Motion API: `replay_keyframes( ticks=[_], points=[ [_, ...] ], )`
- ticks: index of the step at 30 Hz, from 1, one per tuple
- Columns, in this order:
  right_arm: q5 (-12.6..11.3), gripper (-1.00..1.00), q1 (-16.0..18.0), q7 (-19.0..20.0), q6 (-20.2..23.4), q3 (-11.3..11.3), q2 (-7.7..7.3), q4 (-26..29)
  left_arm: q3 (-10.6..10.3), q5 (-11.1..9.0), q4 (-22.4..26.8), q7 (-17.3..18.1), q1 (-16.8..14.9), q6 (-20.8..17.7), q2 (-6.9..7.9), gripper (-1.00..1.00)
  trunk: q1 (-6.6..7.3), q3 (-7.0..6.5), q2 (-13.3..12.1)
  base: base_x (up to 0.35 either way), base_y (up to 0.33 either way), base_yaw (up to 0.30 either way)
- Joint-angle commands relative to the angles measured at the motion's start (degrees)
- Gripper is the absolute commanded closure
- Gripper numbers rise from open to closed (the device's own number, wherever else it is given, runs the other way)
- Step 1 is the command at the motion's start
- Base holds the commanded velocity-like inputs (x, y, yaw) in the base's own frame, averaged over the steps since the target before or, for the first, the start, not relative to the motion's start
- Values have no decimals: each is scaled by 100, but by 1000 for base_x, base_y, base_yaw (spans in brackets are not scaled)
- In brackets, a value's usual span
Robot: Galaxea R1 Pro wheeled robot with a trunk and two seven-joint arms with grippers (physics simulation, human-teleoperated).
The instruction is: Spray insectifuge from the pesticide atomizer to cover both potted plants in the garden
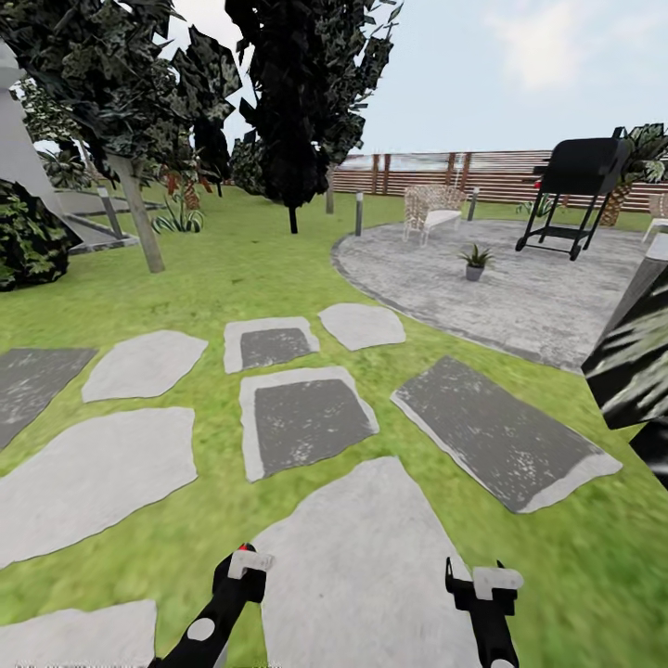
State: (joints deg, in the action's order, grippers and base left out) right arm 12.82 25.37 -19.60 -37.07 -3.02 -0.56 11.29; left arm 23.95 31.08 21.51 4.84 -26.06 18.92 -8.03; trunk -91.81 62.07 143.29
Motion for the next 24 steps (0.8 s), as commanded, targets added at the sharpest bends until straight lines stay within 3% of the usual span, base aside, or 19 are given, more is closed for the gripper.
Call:
replay_keyframes(
  ticks=[1, 7, 24],
  points=[
    [61, -100, 3, -26, -11, -28, 2, -4, 49, 21, 3, 44, -4, 15, -6, 100, 1, 8, 2, 0, 0, 206],
    [62, -100, 3, -26, -11, -28, 3, -4, 56, 21, 3, 44, -4, 15, -6, 100, 1, 23, 2, 154, 0, 184],
    [62, -100, 3, -26, -11, -32, 3, -4, 55, 21, 4, 44, -4, 15, -6, 100, 1, 25, 2, 325, 0, 6]
  ],
)
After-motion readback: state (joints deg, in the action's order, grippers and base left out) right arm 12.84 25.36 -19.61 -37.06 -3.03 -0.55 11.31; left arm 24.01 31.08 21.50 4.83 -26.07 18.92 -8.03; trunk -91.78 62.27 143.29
